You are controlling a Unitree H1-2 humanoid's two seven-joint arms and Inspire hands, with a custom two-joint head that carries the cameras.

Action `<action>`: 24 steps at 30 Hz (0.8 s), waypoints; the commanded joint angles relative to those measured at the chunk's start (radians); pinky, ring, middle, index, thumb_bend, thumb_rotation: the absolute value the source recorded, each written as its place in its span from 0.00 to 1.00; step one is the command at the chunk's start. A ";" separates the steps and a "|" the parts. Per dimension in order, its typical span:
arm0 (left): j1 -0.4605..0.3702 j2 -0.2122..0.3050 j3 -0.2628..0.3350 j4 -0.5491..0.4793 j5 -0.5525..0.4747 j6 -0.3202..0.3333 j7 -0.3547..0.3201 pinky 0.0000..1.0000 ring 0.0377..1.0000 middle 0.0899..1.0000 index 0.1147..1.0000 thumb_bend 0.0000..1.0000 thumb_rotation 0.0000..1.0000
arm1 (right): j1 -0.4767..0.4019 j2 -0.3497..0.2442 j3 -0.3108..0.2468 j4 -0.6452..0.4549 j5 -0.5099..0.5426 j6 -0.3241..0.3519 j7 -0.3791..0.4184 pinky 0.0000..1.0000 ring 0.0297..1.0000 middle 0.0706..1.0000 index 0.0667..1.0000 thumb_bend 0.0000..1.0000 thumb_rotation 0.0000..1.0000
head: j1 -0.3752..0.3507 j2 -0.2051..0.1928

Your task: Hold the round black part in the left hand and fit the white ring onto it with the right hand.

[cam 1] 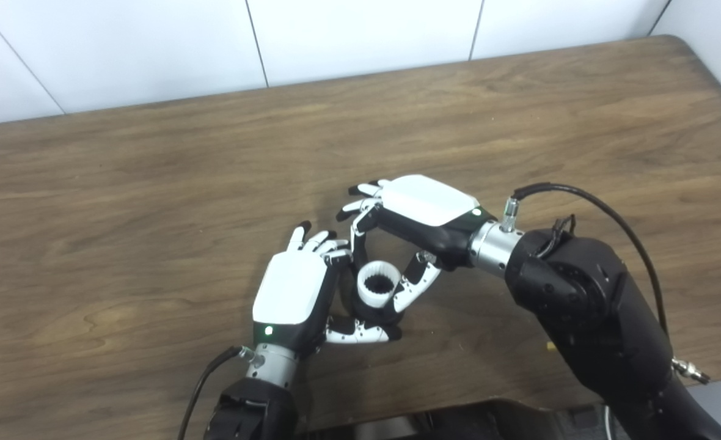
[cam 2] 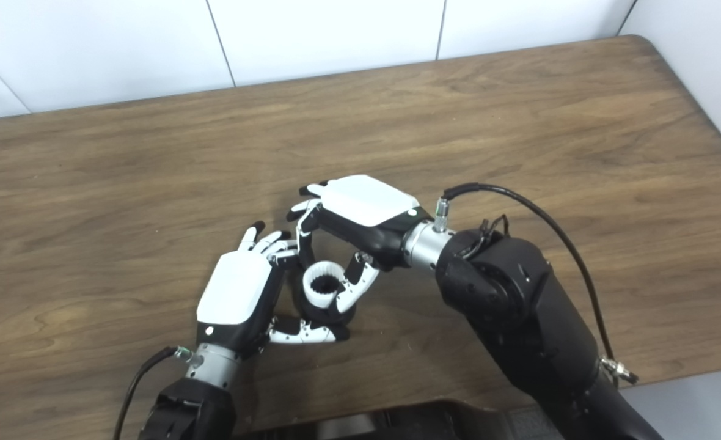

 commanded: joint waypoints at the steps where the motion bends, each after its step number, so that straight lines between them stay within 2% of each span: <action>1: 0.000 -0.008 -0.013 0.005 0.005 -0.004 -0.023 1.00 0.88 0.75 0.41 0.52 0.05 | -0.018 0.002 -0.016 -0.008 -0.002 -0.026 -0.040 1.00 0.97 0.86 0.45 0.52 0.13 | -0.001 0.001; 10: 0.000 -0.009 -0.011 0.009 0.006 -0.006 -0.019 1.00 0.88 0.75 0.42 0.52 0.05 | -0.025 -0.009 -0.023 0.007 0.004 -0.036 -0.046 1.00 0.97 0.85 0.45 0.52 0.13 | -0.011 -0.001; 24: -0.004 -0.010 -0.011 0.012 0.009 -0.005 -0.019 1.00 0.87 0.75 0.42 0.52 0.05 | -0.023 0.007 -0.011 0.016 0.002 -0.042 -0.050 1.00 0.97 0.85 0.45 0.52 0.13 | -0.014 0.000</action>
